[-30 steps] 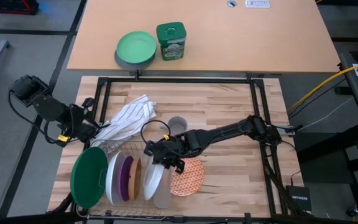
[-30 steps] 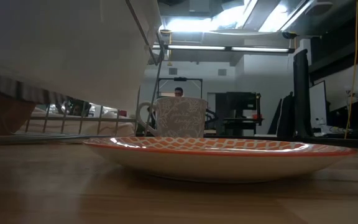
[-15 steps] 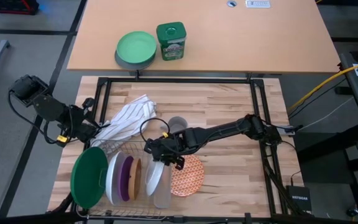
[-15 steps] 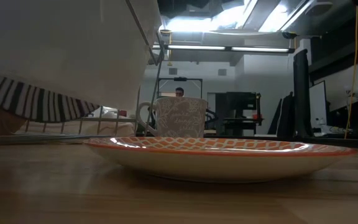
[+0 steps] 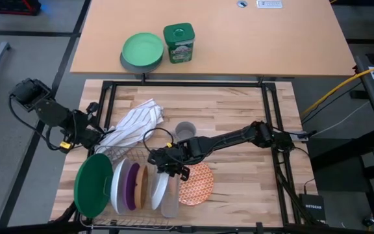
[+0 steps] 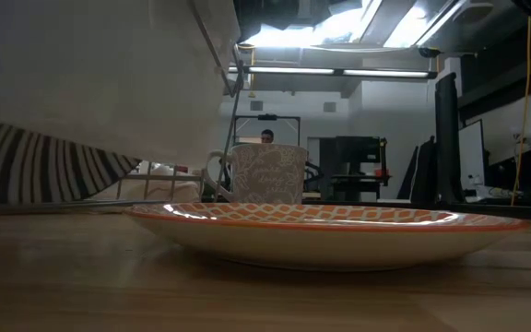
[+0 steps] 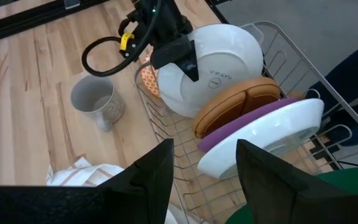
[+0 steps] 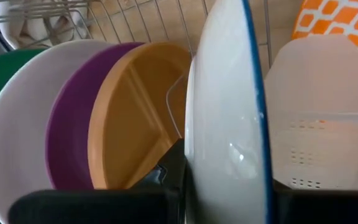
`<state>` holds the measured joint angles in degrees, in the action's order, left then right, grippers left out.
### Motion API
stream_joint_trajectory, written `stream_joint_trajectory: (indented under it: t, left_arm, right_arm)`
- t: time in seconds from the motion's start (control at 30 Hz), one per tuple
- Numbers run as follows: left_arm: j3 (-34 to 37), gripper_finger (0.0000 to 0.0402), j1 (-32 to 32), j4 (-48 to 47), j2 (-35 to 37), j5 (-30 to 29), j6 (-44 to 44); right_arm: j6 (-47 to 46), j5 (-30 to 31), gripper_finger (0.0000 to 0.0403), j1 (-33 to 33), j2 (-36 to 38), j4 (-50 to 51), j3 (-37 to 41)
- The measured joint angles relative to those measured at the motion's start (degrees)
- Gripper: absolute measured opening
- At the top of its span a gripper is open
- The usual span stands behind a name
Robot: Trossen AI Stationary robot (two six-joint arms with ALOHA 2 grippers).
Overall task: Sort dishes
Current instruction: Put the blue patterned plate into the dish rack
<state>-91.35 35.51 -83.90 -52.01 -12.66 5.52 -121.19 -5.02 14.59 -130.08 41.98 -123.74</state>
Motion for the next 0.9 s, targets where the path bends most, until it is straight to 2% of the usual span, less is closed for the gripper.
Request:
stream_joint_trajectory:
  t: [0.3, 0.9]
  left_arm:
    - [0.0, 0.0162, 0.0, -0.1, 0.0, 0.0, 0.0]
    - [0.0, 0.0162, 0.0, -1.2, 0.0, 0.0, 0.3]
  right_arm:
    - [-0.1, -0.1, 0.0064, 0.0, 0.0, -0.4, 0.0]
    - [0.0, -0.8, 0.007, 0.0, -0.1, -1.8, 0.0]
